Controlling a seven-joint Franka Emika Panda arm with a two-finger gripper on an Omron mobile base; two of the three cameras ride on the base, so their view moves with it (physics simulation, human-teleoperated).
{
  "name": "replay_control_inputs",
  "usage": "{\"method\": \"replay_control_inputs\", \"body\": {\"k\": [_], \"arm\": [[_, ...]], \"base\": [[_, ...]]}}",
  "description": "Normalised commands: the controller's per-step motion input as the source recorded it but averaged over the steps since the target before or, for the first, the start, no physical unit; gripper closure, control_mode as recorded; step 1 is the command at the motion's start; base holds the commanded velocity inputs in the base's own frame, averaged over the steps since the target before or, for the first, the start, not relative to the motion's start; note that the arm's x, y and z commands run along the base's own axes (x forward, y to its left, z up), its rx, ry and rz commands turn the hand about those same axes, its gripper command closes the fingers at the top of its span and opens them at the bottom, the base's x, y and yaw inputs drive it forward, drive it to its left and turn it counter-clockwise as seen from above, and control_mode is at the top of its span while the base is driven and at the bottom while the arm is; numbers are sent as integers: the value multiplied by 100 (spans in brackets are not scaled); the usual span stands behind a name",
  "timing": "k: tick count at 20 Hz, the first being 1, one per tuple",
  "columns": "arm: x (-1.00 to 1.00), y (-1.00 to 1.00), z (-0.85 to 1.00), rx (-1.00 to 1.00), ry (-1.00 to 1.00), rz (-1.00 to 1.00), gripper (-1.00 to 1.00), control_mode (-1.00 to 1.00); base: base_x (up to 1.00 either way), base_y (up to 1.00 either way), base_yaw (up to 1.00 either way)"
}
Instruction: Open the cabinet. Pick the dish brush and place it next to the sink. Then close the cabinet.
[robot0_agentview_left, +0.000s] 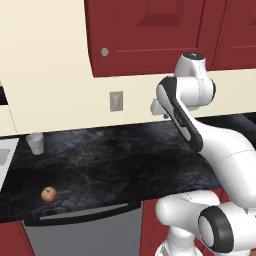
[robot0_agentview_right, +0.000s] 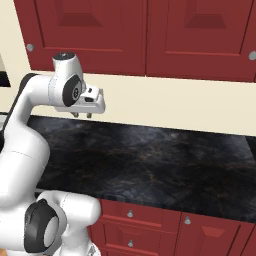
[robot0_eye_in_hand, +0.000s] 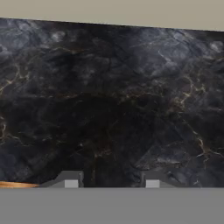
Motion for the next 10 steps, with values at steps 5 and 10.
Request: {"method": "replay_control_inputs", "body": {"k": [5, 10], "arm": [[-3, -4, 0, 0, 0, 4, -100, -100], [2, -6, -2, 0, -2, 2, -100, -100]], "base": [[0, 0, 0], [0, 0, 0]]}}
